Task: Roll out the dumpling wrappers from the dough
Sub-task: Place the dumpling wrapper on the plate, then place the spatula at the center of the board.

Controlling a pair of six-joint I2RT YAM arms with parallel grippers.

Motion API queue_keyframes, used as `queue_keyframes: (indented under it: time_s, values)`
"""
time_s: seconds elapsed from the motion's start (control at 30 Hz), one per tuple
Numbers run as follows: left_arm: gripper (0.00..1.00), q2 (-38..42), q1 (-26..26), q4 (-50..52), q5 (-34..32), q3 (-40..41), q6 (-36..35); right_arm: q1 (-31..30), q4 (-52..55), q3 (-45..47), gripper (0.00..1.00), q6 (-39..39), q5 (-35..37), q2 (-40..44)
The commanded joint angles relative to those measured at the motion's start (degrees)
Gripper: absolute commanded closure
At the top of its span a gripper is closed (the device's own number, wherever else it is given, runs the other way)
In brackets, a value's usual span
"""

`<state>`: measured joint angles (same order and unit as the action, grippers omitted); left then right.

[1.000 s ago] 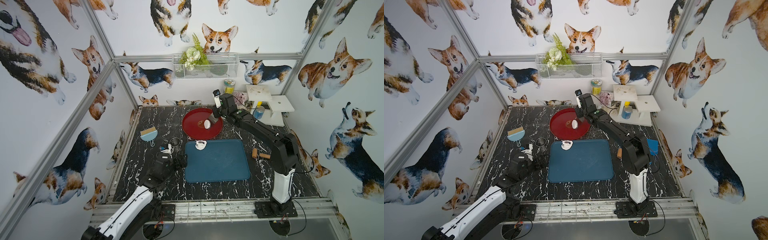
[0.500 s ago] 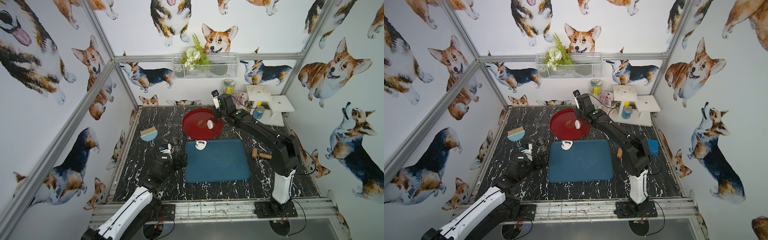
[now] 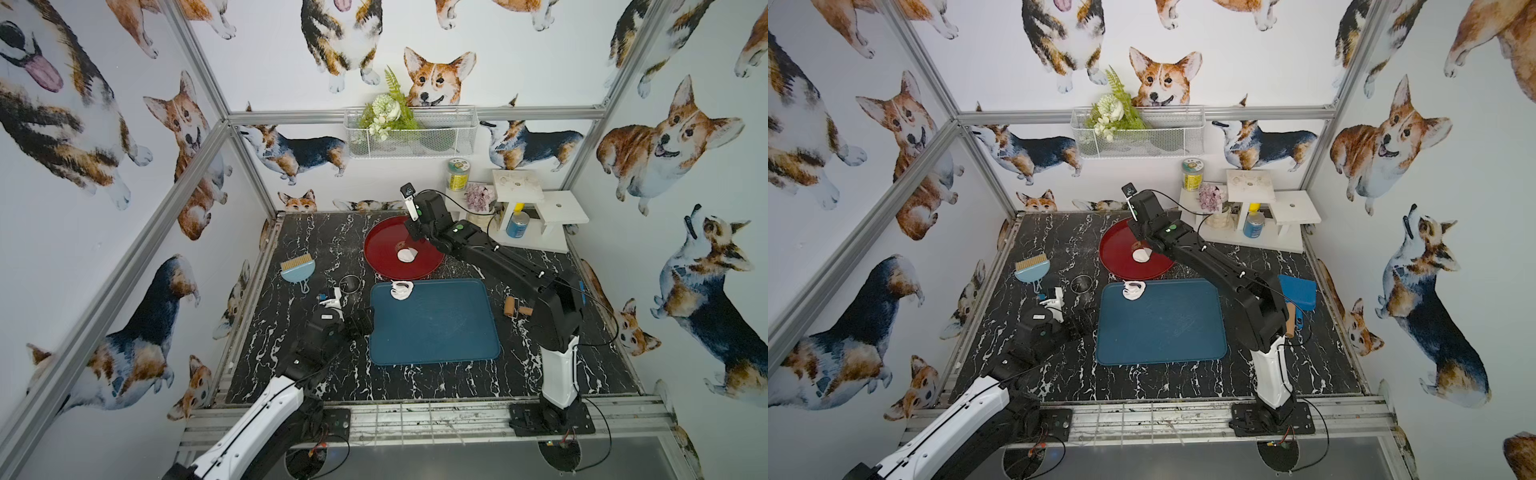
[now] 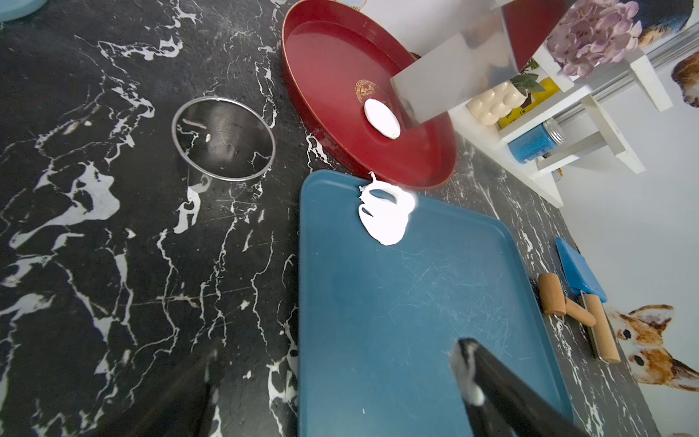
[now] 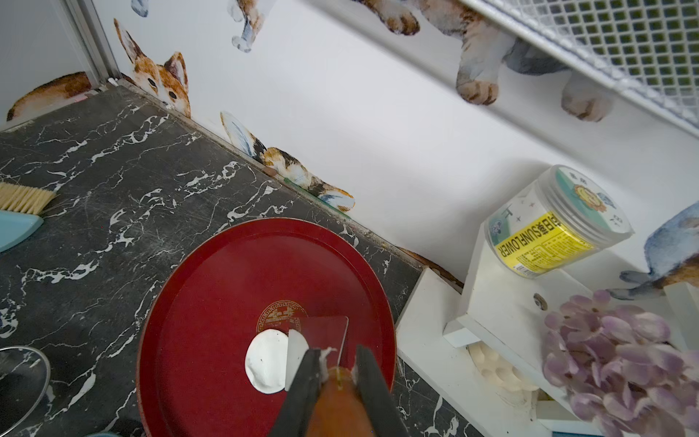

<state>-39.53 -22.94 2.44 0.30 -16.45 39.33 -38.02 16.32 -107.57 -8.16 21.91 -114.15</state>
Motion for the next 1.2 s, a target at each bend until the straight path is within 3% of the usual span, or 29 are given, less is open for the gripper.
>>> queue_keyframes:
  time_s: [0.0, 0.23, 0.4, 0.53, 0.9, 1.17]
  values:
    - [0.0, 0.58, 0.1, -0.18, 0.01, 0.23, 0.13, -0.26, 0.27, -1.62, 1.0, -0.46, 2.07, -0.03]
    - [0.0, 1.34, 0.09, 0.94, -0.16, -0.6, 0.11, -0.18, 1.99, -1.75, 1.0, 0.15, 3.67, 3.56]
    - [0.0, -0.55, 0.12, 1.42, 0.03, -3.23, -1.06, 1.24, 2.07, 3.66, 1.0, 4.4, 1.45, 10.45]
    - [0.0, -3.65, 0.25, 1.82, 0.71, -6.29, -2.4, 5.41, -0.45, 13.41, 1.0, 10.6, -5.59, 19.27]
    - [0.0, -13.67, 0.26, 3.05, 2.89, -13.12, -6.28, 22.42, -13.28, 47.54, 1.0, 31.69, -34.23, 46.46]
    - [0.0, -15.95, 0.25, 1.34, 4.2, -13.02, -5.06, 31.4, -23.7, 63.05, 1.0, 43.23, -38.66, 54.65]
